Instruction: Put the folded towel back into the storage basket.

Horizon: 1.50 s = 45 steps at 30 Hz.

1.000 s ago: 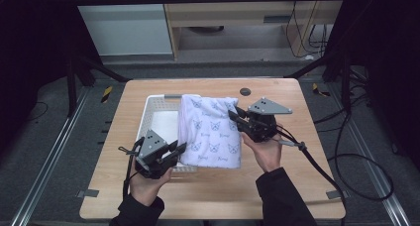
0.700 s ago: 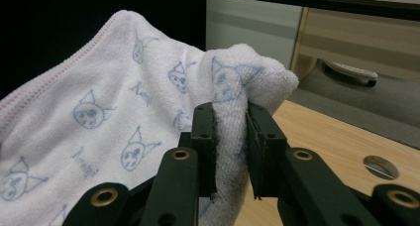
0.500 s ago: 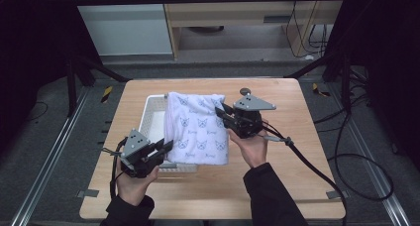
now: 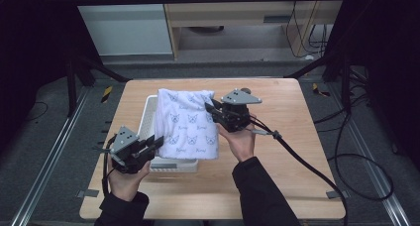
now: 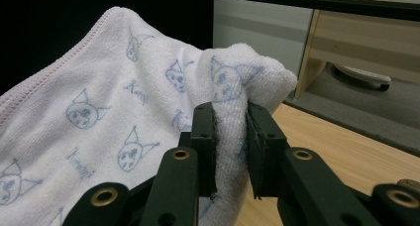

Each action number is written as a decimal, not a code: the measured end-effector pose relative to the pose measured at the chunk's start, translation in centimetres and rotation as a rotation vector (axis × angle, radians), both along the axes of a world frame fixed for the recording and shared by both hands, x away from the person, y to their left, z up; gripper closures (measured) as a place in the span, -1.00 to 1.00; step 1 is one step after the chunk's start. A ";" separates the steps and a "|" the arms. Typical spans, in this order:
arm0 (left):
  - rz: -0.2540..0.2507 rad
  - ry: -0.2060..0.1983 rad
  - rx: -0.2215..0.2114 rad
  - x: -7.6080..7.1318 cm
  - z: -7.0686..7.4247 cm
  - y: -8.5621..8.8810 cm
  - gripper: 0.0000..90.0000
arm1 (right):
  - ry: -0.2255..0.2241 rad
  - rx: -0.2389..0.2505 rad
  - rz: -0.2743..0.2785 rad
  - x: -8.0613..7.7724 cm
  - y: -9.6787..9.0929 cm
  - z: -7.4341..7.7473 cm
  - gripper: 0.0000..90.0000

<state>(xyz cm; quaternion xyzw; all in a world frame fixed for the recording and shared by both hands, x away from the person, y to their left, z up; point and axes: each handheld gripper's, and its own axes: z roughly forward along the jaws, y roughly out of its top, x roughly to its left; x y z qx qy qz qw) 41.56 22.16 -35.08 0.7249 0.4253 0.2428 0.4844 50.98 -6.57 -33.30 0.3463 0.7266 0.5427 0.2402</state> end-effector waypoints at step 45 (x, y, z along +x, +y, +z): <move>0.148 0.073 -0.004 3.1 -2.2 5.2 0.72 | 0.045 -0.042 0.031 5.0 7.4 -2.4 0.68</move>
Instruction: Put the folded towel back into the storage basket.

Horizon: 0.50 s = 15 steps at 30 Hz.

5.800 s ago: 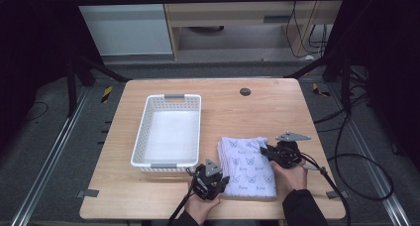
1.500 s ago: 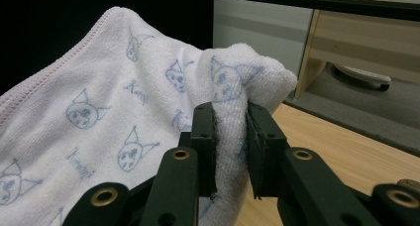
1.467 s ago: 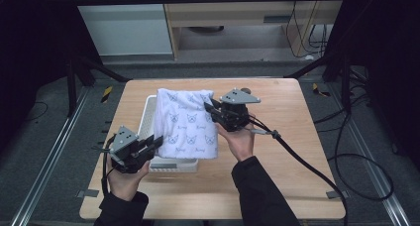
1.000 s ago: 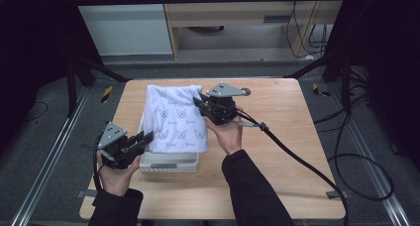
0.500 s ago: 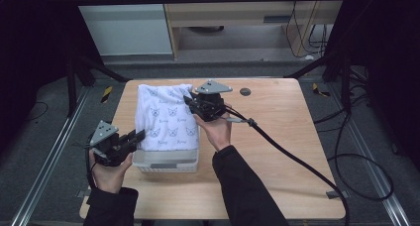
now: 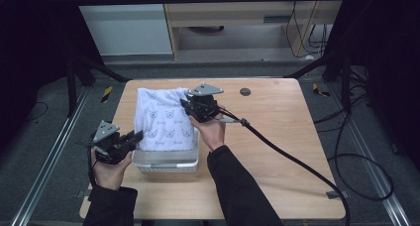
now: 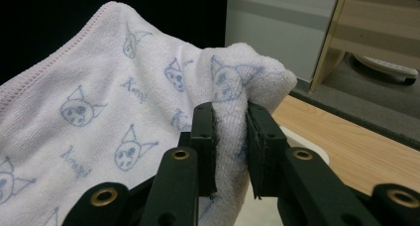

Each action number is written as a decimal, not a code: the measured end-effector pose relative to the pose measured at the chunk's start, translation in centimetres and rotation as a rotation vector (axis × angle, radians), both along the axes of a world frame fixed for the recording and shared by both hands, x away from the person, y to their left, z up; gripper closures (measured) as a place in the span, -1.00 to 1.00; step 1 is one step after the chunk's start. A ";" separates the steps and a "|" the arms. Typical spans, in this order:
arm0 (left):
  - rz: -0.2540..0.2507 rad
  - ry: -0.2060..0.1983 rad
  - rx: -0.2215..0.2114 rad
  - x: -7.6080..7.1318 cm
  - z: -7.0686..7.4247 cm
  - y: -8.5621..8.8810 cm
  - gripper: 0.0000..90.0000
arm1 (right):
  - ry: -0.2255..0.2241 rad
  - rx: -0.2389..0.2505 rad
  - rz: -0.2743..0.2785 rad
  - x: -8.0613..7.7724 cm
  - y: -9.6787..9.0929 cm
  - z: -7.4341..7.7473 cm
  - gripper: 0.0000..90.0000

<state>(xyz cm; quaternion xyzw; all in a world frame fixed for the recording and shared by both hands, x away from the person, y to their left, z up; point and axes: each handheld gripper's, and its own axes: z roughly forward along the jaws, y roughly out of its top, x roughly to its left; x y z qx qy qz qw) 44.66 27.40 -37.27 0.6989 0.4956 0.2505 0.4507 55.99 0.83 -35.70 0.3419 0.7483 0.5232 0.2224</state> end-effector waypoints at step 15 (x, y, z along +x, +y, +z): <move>0.012 0.051 0.047 1.0 -1.8 0.0 0.72 | 0.029 -0.044 -0.010 0.7 1.0 -2.2 0.68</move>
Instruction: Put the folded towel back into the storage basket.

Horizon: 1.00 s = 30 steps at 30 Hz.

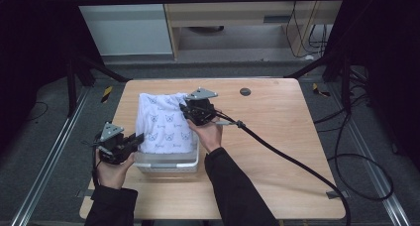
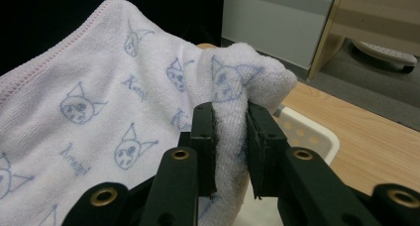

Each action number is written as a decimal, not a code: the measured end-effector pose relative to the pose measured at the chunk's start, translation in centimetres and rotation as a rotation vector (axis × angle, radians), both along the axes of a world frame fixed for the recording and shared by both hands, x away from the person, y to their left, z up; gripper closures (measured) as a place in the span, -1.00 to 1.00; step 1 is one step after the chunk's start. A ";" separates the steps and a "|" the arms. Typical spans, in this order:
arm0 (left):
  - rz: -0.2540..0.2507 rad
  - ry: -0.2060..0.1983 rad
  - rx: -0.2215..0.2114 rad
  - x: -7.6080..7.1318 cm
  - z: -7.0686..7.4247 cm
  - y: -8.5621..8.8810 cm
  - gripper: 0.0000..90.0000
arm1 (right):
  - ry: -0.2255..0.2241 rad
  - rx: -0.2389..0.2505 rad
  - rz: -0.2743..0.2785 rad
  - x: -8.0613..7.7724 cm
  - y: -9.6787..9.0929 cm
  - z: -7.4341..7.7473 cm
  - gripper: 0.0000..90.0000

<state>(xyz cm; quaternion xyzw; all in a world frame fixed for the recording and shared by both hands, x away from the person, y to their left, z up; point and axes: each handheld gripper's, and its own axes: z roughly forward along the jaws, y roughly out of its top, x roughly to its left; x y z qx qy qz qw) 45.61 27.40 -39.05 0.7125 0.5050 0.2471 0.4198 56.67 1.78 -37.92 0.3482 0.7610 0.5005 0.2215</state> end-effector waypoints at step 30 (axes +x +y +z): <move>0.002 0.091 0.075 1.3 -3.2 -1.1 0.72 | 0.059 -0.060 -0.029 0.7 0.3 -3.9 0.66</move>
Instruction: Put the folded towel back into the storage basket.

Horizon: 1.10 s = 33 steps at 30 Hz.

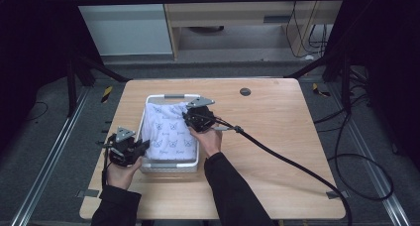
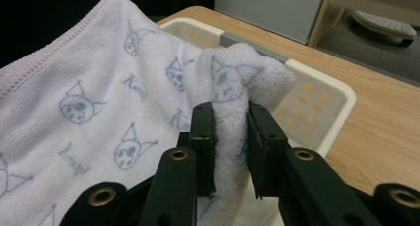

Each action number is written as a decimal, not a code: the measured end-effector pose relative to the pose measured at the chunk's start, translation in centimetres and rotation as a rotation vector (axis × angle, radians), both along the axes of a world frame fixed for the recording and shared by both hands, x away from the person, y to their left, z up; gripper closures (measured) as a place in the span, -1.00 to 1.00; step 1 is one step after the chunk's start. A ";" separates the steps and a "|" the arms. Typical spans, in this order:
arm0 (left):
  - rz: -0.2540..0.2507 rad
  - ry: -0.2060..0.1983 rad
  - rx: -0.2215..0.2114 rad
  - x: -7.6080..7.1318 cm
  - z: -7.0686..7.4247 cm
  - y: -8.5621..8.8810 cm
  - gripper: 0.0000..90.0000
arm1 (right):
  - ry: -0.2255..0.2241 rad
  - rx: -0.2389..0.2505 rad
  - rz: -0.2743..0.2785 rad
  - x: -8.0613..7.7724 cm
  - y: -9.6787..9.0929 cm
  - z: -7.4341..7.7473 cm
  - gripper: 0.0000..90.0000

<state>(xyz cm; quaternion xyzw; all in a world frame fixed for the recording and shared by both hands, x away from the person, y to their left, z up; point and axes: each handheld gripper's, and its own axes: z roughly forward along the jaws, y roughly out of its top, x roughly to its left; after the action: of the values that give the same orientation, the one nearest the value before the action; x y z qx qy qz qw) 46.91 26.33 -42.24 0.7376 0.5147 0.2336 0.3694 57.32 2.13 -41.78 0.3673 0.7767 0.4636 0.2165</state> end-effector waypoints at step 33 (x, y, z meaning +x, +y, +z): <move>0.007 -0.063 -0.050 -0.4 0.9 0.5 0.25 | -0.032 -0.028 -0.028 -0.5 -1.3 0.2 0.25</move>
<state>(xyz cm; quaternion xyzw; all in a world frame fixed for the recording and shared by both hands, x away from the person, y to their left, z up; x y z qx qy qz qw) 46.49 26.86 -41.36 0.7186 0.5110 0.2453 0.4030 56.80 0.81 -41.56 0.3676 0.7744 0.4553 0.2406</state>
